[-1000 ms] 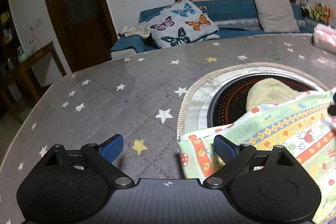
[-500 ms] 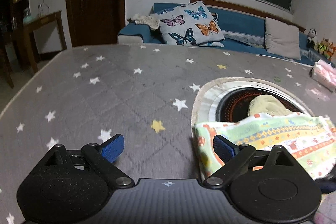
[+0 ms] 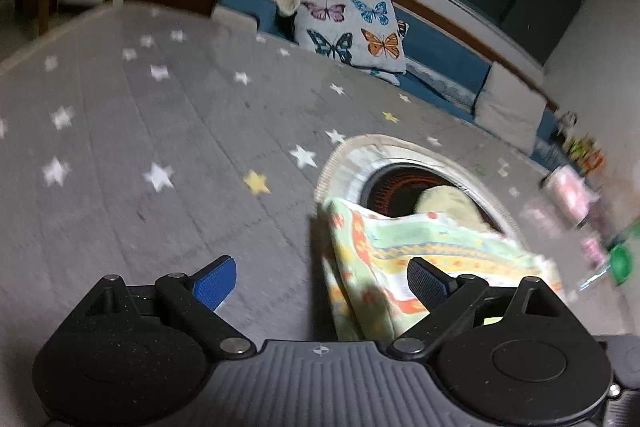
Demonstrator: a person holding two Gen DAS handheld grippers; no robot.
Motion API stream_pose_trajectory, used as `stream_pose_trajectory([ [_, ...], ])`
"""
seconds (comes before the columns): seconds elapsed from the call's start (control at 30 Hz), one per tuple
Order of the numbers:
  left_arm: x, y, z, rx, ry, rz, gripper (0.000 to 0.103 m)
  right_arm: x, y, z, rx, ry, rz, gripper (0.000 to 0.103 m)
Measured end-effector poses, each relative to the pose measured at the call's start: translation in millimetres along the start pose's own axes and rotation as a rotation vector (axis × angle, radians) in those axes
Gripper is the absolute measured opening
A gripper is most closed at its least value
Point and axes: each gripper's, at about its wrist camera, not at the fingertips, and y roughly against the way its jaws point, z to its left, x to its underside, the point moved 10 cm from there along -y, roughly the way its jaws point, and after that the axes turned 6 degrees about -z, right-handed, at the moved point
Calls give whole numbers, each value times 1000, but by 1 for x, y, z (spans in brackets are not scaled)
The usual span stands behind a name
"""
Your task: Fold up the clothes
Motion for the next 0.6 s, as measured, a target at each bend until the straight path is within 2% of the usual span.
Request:
stream_pose_trajectory([
  [0.07,3,-4,-6,50,58,31,93,-2,5,-3,0,-14,-9,10],
  [0.13,6,-9,-12,69,91,58,93,-4,9,-5,-1,-28,-19,9],
  [0.23,9,-17,-19,98,125,77,76,-7,16,-9,-2,-50,-33,9],
  [0.33,14,-27,-21,130,178,115,29,-7,21,-12,-10,-68,-36,10],
  [0.37,15,-30,-19,132,192,123,22,-6,21,-13,-16,-75,-32,11],
  [0.47,18,-35,-13,117,190,125,12,-1,30,-27,-4,-133,-40,19],
  [0.5,18,-35,-13,122,191,122,12,1,34,-32,3,-153,-44,23],
  [0.6,19,-34,-13,118,176,113,12,12,46,-62,68,-213,-40,24],
])
